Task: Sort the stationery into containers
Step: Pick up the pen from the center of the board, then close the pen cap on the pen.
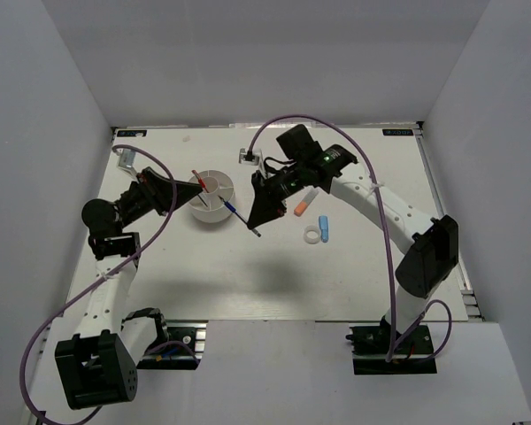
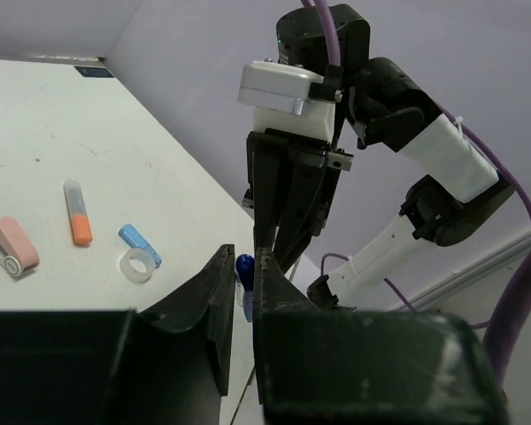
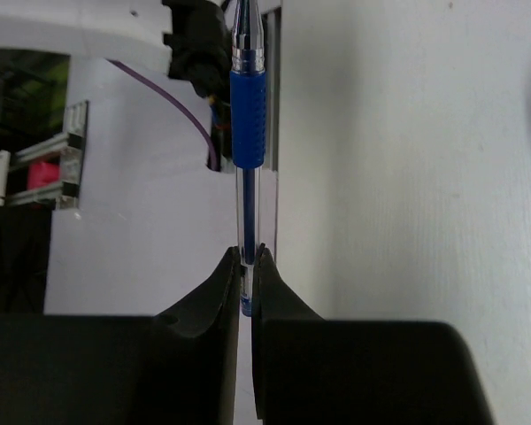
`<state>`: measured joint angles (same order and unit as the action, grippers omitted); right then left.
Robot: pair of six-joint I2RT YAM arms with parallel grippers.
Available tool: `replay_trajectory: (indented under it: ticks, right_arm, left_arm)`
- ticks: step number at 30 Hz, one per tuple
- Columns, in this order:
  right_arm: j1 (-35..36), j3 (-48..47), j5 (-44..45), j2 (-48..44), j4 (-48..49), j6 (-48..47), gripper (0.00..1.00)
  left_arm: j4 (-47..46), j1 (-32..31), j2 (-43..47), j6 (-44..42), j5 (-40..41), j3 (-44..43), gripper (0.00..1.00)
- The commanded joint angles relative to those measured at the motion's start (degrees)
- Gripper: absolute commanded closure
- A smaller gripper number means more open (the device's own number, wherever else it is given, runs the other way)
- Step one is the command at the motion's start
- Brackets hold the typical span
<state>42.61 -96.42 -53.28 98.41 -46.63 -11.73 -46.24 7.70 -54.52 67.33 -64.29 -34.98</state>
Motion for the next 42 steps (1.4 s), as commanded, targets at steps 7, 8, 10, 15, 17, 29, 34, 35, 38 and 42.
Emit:
replay_trajectory:
  ticks: [7,8,10,15,17,29,34,35,38,42]
  right_arm:
    - [1.5,-5.1,-7.4,2.6,6.9,7.3,1.00]
    - [1.8,-4.7,-7.4,2.4,6.9,7.1,1.00]
    - [1.9,-4.3,-7.0,2.1,7.3,6.8,1.00]
    - [2.4,-3.9,-7.0,2.3,6.8,6.5,1.00]
    - [2.4,-3.9,-7.1,2.5,6.8,6.8,1.00]
    - [2.7,-4.7,-7.5,3.5,6.6,6.6,1.00]
    - [2.7,-4.7,-7.5,3.6,6.4,6.3,1.00]
    - [2.7,-4.7,-7.6,3.7,6.5,6.4,1.00]
    - [2.8,-5.0,-7.8,3.7,6.8,6.6,1.00]
    - [2.6,-5.5,-7.7,3.9,6.8,6.8,1.00]
  left_arm:
    - [-0.3,0.4,-1.1,2.5,3.6,-1.1,1.00]
    - [-0.6,0.4,-1.5,2.8,3.6,-1.2,1.00]
    - [-1.5,0.4,-1.7,3.3,3.8,-1.3,1.00]
    - [-2.9,0.4,-1.7,3.9,3.9,-1.0,1.00]
    - [-3.2,0.4,-1.5,4.2,3.6,-1.0,1.00]
    - [-4.0,0.4,-1.0,5.3,2.5,-1.6,1.00]
    - [-4.3,-0.1,-1.1,5.8,2.4,-1.7,1.00]
    - [-4.4,-0.1,-1.1,6.0,2.0,-1.7,1.00]
    - [-4.2,-0.1,-1.2,6.1,1.5,-1.7,1.00]
    - [-4.2,-0.1,-1.0,6.2,1.3,-1.4,1.00]
